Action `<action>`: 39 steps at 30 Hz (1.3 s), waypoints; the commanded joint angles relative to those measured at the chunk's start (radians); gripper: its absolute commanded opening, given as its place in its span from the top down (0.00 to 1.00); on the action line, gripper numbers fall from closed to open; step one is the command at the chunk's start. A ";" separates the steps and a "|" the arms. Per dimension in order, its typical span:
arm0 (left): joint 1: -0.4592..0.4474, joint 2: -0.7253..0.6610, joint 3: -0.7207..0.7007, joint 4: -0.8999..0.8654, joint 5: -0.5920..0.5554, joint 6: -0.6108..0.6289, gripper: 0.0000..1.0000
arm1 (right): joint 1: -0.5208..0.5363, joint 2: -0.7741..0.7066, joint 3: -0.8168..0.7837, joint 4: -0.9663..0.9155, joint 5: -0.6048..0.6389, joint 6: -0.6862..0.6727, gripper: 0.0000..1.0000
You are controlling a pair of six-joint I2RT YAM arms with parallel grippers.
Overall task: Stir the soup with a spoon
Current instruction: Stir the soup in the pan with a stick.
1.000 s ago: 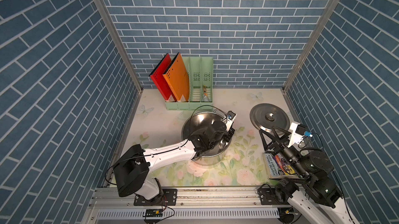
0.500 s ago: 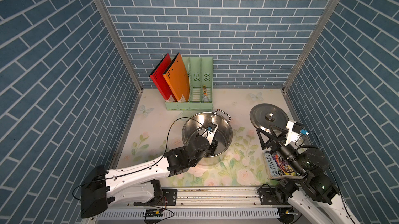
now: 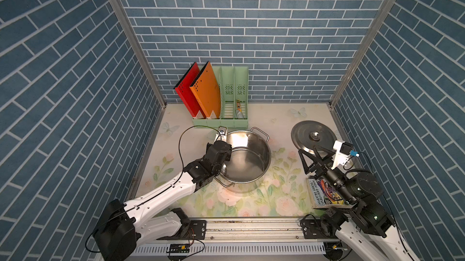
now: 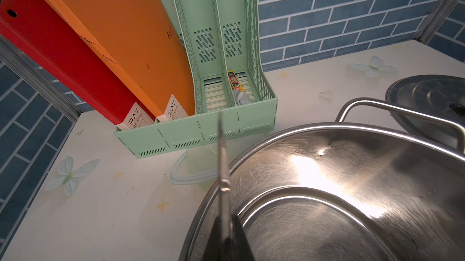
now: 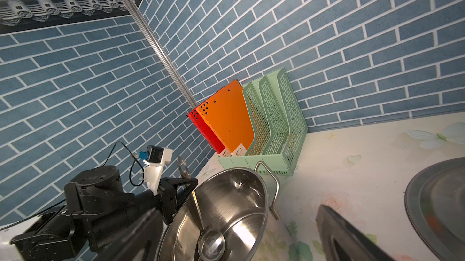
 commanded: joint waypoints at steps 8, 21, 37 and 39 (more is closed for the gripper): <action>0.008 0.239 0.215 0.217 0.207 0.067 1.00 | 0.004 -0.032 0.037 -0.038 0.025 0.018 0.00; -0.168 0.351 0.268 0.320 0.433 0.153 1.00 | 0.004 -0.050 0.022 -0.046 0.035 0.019 0.00; -0.326 -0.039 -0.046 0.076 0.161 0.057 1.00 | 0.004 -0.007 -0.027 0.042 0.002 0.029 0.00; -0.303 -0.085 -0.066 0.019 0.106 0.028 1.00 | 0.004 0.006 -0.031 0.059 -0.005 0.029 0.00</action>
